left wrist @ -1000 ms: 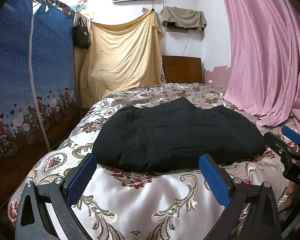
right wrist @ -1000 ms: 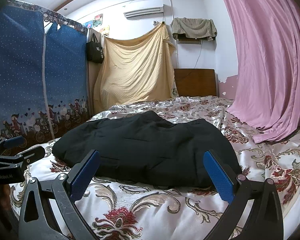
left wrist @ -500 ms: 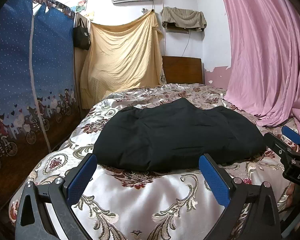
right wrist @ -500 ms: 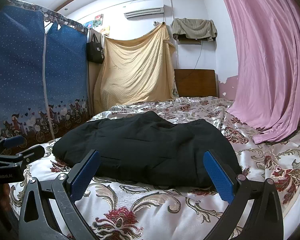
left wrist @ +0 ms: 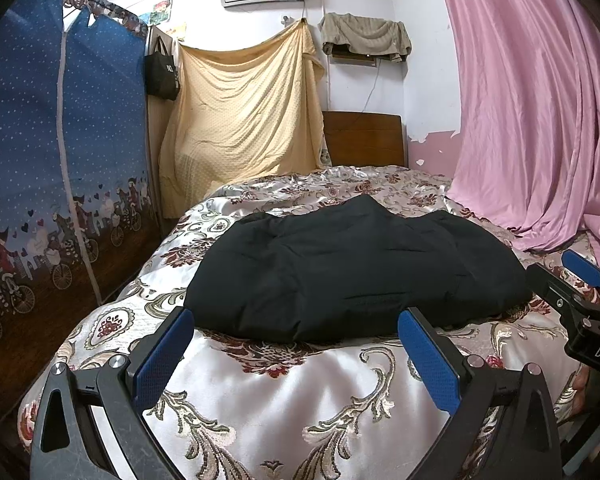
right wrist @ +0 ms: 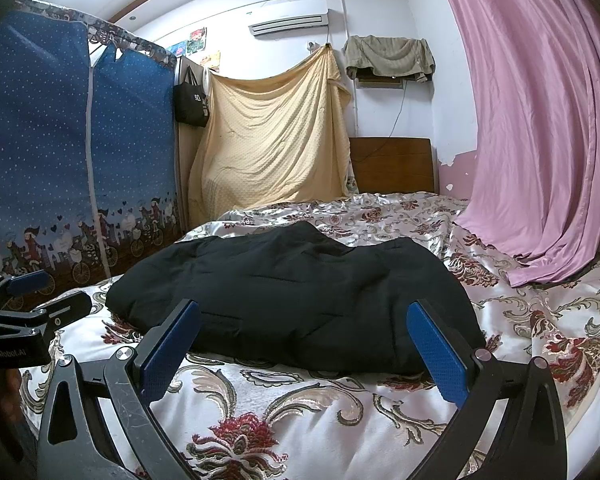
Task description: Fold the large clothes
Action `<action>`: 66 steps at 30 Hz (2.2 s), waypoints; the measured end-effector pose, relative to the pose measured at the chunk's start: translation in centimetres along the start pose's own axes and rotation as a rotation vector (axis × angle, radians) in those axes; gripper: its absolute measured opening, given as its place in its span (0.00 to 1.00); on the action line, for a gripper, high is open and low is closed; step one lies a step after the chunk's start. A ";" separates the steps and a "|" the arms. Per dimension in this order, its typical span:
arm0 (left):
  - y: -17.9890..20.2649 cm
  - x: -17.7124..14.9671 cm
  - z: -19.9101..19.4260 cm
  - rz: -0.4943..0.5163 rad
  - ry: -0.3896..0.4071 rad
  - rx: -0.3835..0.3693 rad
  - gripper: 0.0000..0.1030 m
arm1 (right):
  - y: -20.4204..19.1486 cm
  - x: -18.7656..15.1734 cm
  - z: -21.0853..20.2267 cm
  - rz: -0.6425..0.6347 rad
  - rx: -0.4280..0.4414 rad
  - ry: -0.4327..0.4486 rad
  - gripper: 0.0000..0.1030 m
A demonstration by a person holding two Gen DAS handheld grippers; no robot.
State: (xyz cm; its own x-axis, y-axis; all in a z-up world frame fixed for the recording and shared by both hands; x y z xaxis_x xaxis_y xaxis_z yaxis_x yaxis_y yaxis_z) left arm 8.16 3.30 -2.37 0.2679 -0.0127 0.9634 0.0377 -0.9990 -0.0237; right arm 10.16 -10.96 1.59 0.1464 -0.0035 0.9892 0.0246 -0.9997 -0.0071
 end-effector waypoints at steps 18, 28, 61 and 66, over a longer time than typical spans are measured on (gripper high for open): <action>0.1 0.0 0.0 0.001 0.000 0.001 1.00 | 0.0 0.0 0.0 0.000 0.000 0.000 0.98; 0.1 0.0 0.0 0.001 -0.001 0.001 1.00 | -0.1 -0.1 0.0 0.001 0.001 -0.001 0.98; -1.4 -0.6 0.0 -0.038 -0.020 0.017 1.00 | -1.0 -0.7 -0.3 -0.002 0.006 -0.008 0.98; -1.5 -0.6 0.0 -0.028 -0.012 0.032 1.00 | -1.2 -0.8 -0.2 -0.001 0.006 -0.010 0.98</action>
State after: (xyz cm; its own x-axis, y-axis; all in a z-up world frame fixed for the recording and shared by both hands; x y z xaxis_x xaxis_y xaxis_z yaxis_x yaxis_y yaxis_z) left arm 7.90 4.78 -2.88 0.2778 0.0161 0.9605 0.0758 -0.9971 -0.0052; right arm 9.78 -9.81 0.79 0.1565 -0.0026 0.9877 0.0308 -0.9995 -0.0075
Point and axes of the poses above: each gripper's, at about its wrist camera, not at the fingertips, and z roughly the way its jaws point, y to its right, x to its top, the point moved 9 cm from there along z, roughly the way its jaws point, and after that the axes turned 7 degrees about y, right-handed, at the moved point
